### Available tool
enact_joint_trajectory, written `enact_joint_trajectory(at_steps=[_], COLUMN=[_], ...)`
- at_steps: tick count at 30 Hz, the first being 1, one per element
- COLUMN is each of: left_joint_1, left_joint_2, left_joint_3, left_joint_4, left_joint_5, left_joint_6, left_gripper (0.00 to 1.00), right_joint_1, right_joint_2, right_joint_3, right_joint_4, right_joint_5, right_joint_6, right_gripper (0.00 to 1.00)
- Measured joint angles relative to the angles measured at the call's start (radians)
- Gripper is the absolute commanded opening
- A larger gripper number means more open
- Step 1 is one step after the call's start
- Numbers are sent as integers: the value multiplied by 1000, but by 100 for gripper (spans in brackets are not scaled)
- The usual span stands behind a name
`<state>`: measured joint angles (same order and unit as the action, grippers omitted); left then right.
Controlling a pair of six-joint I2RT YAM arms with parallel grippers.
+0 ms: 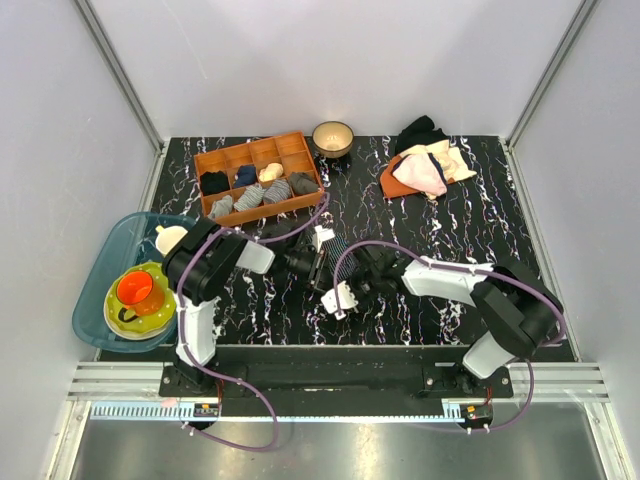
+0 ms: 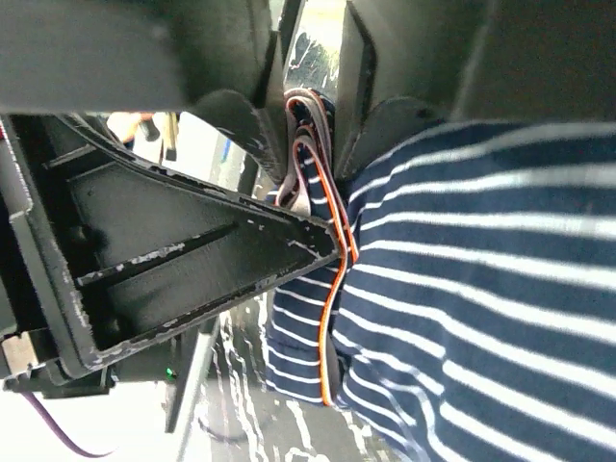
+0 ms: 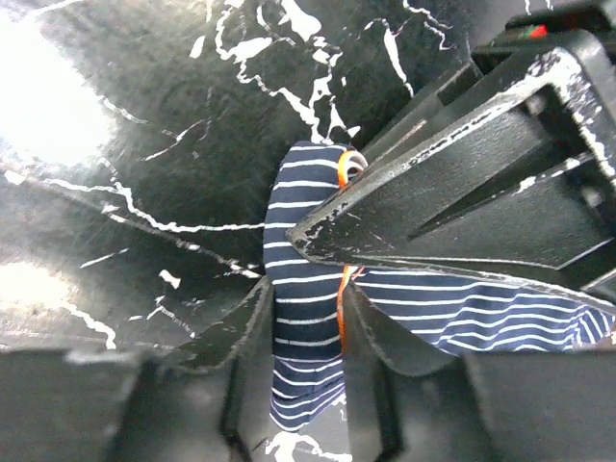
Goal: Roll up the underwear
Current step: Roll the underwear to the center of the board.
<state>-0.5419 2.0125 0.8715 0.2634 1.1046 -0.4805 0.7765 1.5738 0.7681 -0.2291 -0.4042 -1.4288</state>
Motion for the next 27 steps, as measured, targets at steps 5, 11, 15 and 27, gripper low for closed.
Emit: enact_joint_trajectory(at_steps=[5,11,15,27], left_joint_1=[30,68,53,-374], left_joint_2=[-166,-596,-921,-1365], left_joint_3=[-131,-376,-608,-831], left_joint_4=[36,85,236,336], left_joint_5=[-141,-375,-507,-777], left_joint_6=[-37,-22,0,295], left_gripper=[48,54,62,70], right_joint_1=[6,-6,-17,-95], right_joint_2=[41,42,77,388], right_joint_3=[42,92,190,524], right_joint_4=[-7,-135,-346,-816], right_joint_5=[5,-15,-79,-299], right_joint_6=[26,78,125,272], right_gripper=[23,22,22,24])
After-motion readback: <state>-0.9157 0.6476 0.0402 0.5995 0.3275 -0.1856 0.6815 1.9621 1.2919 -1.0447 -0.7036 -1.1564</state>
